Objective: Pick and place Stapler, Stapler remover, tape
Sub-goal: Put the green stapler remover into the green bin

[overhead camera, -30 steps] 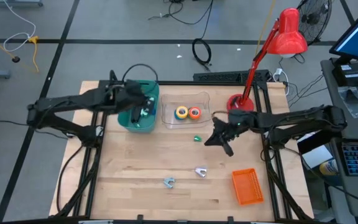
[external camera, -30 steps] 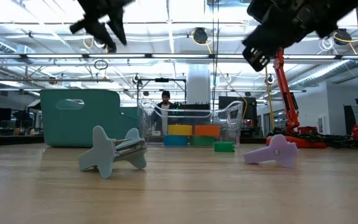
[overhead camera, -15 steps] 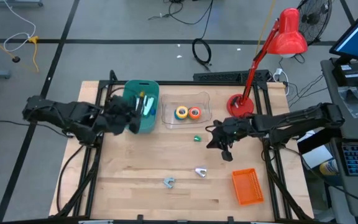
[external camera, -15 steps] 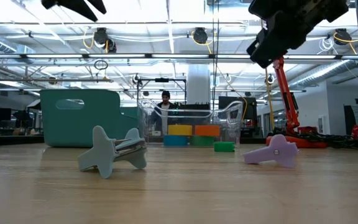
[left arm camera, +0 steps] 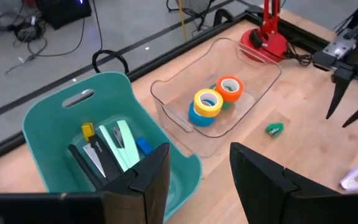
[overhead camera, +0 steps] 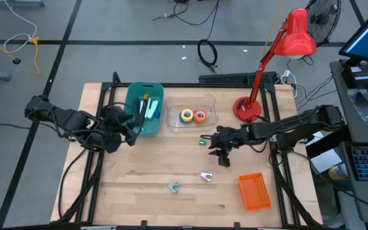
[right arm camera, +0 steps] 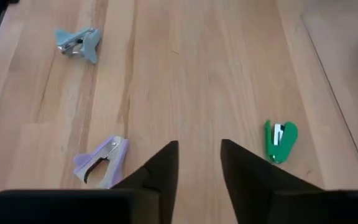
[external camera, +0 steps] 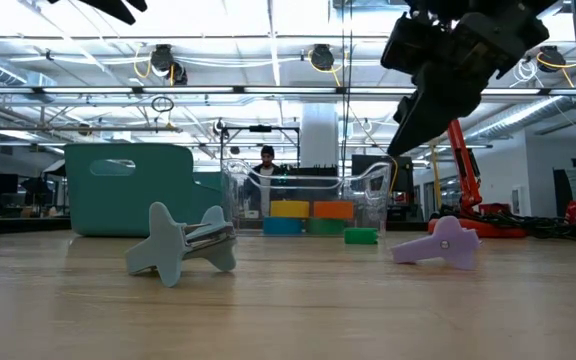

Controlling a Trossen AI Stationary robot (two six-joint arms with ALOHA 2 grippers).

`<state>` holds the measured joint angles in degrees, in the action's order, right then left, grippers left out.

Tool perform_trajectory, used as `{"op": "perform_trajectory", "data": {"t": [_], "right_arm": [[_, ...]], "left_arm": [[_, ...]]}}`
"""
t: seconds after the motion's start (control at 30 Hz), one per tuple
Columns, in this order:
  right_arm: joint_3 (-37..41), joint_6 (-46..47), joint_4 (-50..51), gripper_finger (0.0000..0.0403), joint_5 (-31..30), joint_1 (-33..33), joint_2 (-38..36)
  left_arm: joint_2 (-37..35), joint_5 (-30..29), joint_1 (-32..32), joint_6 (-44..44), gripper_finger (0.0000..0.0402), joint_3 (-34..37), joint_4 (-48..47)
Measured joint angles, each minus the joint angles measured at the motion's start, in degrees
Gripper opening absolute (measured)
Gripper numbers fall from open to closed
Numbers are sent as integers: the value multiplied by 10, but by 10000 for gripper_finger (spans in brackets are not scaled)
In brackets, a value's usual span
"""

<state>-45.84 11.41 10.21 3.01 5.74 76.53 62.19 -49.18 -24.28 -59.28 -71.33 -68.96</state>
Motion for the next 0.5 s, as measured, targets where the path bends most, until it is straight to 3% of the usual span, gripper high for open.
{"op": "perform_trajectory", "data": {"t": [0.23,0.4,0.5], "right_arm": [[0,3,-26,170,0,-19,40],[0,4,-27,191,0,-51,73],[0,4,-29,195,0,-67,83]], "left_arm": [[0,10,40,65,170,5,42],[-5,79,99,163,170,54,157],[-5,89,132,167,170,80,155]]}}
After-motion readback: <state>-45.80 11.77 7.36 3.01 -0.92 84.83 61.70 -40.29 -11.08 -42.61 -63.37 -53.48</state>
